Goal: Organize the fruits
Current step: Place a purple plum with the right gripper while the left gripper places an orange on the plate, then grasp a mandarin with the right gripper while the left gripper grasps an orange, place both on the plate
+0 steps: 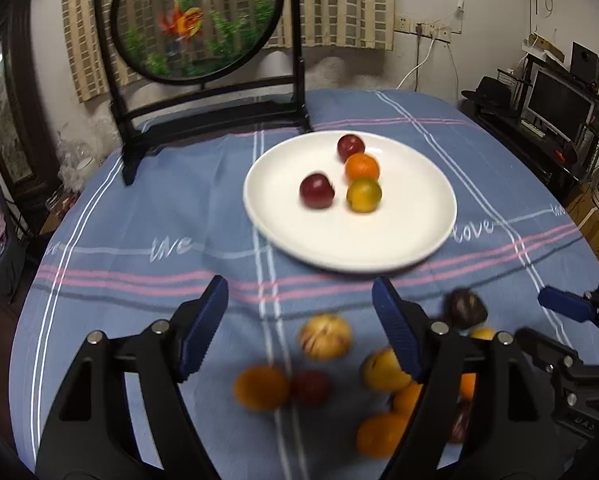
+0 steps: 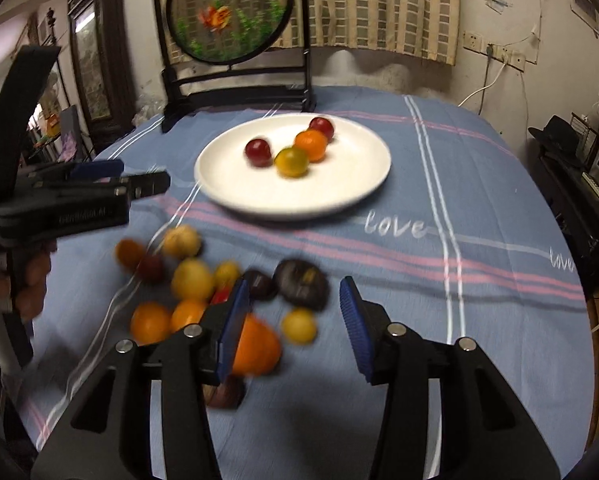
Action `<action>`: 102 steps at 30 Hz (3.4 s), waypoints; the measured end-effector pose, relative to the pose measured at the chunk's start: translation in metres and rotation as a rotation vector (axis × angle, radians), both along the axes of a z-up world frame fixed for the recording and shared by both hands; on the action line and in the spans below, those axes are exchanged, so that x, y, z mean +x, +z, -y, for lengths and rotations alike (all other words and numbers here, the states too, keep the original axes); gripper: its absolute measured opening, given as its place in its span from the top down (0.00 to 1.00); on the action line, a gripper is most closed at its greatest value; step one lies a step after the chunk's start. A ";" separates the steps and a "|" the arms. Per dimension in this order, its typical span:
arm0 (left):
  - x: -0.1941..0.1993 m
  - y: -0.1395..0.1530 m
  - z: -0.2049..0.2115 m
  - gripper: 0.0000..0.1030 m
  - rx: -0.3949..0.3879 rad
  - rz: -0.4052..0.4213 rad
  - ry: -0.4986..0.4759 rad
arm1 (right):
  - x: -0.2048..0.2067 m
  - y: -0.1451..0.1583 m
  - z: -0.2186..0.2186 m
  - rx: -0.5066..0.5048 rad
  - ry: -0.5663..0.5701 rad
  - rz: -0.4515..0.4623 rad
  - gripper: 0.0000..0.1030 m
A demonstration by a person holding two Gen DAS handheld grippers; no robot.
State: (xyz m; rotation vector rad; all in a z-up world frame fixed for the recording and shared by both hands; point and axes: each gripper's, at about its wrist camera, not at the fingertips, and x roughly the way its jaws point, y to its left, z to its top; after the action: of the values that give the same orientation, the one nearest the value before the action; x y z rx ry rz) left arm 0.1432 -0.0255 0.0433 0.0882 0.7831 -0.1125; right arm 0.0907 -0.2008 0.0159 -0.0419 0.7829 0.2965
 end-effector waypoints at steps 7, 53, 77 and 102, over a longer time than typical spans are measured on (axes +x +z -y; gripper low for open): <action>-0.036 -0.024 -0.035 0.24 -0.028 -0.049 0.058 | -0.038 -0.029 -0.019 -0.026 0.066 -0.082 0.53; -0.034 -0.069 -0.025 0.58 0.006 -0.132 -0.125 | -0.044 -0.023 0.002 0.018 0.028 -0.067 0.59; 0.096 -0.031 0.018 0.57 -0.086 -0.085 -0.075 | 0.130 -0.012 -0.015 -0.055 -0.012 0.010 0.56; -0.006 -0.023 0.000 0.29 -0.071 -0.053 -0.045 | 0.029 -0.012 0.018 0.013 -0.047 -0.019 0.51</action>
State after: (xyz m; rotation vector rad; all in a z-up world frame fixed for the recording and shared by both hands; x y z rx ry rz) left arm 0.1368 -0.0254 0.0198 0.0360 0.8296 -0.1857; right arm 0.1192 -0.2190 0.0042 -0.0084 0.7996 0.2574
